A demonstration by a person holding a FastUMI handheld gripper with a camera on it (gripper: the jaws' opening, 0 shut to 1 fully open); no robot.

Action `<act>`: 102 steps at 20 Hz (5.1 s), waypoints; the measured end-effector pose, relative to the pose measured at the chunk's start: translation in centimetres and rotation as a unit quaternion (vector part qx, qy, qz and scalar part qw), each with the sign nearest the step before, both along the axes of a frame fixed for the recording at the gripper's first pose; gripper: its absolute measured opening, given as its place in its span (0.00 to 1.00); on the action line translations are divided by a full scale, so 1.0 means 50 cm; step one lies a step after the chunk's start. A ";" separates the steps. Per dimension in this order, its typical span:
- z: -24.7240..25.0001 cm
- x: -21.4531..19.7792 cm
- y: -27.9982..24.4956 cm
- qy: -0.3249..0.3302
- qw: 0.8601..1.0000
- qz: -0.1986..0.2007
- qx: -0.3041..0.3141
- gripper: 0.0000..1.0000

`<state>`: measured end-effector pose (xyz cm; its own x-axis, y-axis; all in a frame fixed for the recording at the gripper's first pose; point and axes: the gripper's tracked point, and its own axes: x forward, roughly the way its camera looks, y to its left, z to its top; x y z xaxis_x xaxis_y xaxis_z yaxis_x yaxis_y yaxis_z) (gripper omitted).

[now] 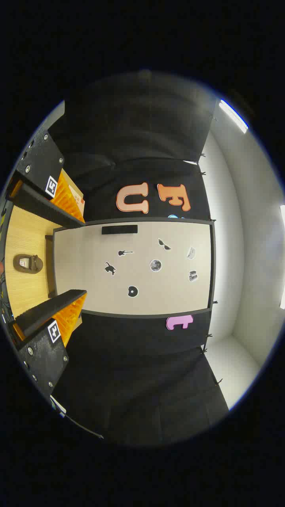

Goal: Open the shoe cabinet door, grab the shoes and put them into the shoe cabinet, then close the shoe cabinet door.

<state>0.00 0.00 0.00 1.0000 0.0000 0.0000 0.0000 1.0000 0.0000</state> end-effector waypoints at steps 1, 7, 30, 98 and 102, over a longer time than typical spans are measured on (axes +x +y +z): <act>0.000 -0.004 -0.002 0.000 1.000 -0.001 0.000 0.96; 0.013 -0.007 -0.015 -0.004 1.000 -0.010 -0.005 0.96; 0.002 0.092 0.049 0.003 1.000 0.013 -0.009 0.96; -0.007 0.313 0.074 0.028 0.999 0.027 0.035 0.18; -0.005 0.286 0.048 0.024 0.999 0.024 0.038 0.14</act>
<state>14.28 2.39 -0.25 0.9977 0.0495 -0.0461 -0.0458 0.9959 0.0778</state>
